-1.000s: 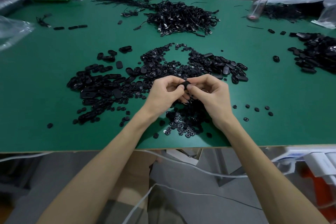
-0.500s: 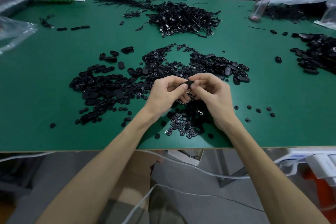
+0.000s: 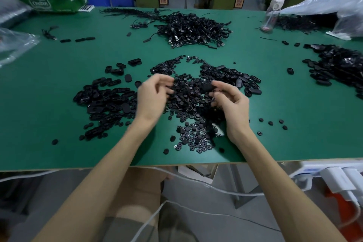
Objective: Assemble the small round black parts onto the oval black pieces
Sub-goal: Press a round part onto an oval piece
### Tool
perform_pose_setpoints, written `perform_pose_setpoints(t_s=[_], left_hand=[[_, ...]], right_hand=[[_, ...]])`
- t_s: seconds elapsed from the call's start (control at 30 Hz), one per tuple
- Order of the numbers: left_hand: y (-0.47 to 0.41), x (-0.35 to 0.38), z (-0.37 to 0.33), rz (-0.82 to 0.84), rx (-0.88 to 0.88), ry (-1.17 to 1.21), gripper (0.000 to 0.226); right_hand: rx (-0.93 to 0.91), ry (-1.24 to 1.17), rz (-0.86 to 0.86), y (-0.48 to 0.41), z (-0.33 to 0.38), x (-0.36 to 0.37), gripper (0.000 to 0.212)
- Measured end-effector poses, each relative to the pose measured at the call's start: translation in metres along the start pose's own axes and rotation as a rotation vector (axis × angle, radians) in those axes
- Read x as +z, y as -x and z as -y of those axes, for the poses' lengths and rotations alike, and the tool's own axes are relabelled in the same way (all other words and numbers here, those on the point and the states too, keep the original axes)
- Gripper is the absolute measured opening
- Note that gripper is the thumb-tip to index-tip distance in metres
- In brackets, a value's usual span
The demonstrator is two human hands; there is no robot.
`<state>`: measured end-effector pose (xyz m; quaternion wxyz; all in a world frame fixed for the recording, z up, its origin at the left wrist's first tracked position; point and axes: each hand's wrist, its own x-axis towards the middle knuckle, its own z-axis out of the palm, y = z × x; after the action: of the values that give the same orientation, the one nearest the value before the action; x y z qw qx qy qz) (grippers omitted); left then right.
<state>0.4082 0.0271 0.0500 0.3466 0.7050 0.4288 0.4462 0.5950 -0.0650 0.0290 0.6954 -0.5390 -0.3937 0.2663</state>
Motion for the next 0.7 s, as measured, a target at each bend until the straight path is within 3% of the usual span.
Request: perform_pose_setpoints(t_s=[0.13, 0.2, 0.3, 0.4, 0.53, 0.6, 0.7], left_hand=[[-0.017, -0.055, 0.026, -0.005, -0.060, -0.560, 0.043], [-0.021, -0.079, 0.043, -0.002, -0.073, -0.822, 0.037], [-0.021, -0.096, 0.055, 0.019, -0.052, -0.995, 0.024], [-0.017, -0.095, 0.059, -0.014, -0.028, -1.013, 0.018], [-0.009, -0.093, 0.056, -0.108, -0.022, -0.953, 0.014], [-0.004, -0.089, 0.049, -0.135, 0.015, -0.885, 0.015], [0.002, -0.073, 0.031, -0.089, 0.025, -0.550, 0.011]], right_hand=[[0.056, -0.037, -0.138, -0.005, -0.002, -0.002, 0.043], [0.092, -0.060, -0.176, -0.007, -0.003, -0.003, 0.054], [0.147, -0.052, -0.159, -0.008, -0.005, -0.003, 0.072], [0.178, -0.045, -0.128, -0.007, -0.006, -0.002, 0.079], [0.167, 0.016, -0.115, -0.007, -0.006, -0.003, 0.054], [0.104, 0.168, -0.043, -0.004, -0.004, -0.001, 0.043], [-0.011, 0.511, 0.151, 0.000, -0.004, 0.006, 0.041]])
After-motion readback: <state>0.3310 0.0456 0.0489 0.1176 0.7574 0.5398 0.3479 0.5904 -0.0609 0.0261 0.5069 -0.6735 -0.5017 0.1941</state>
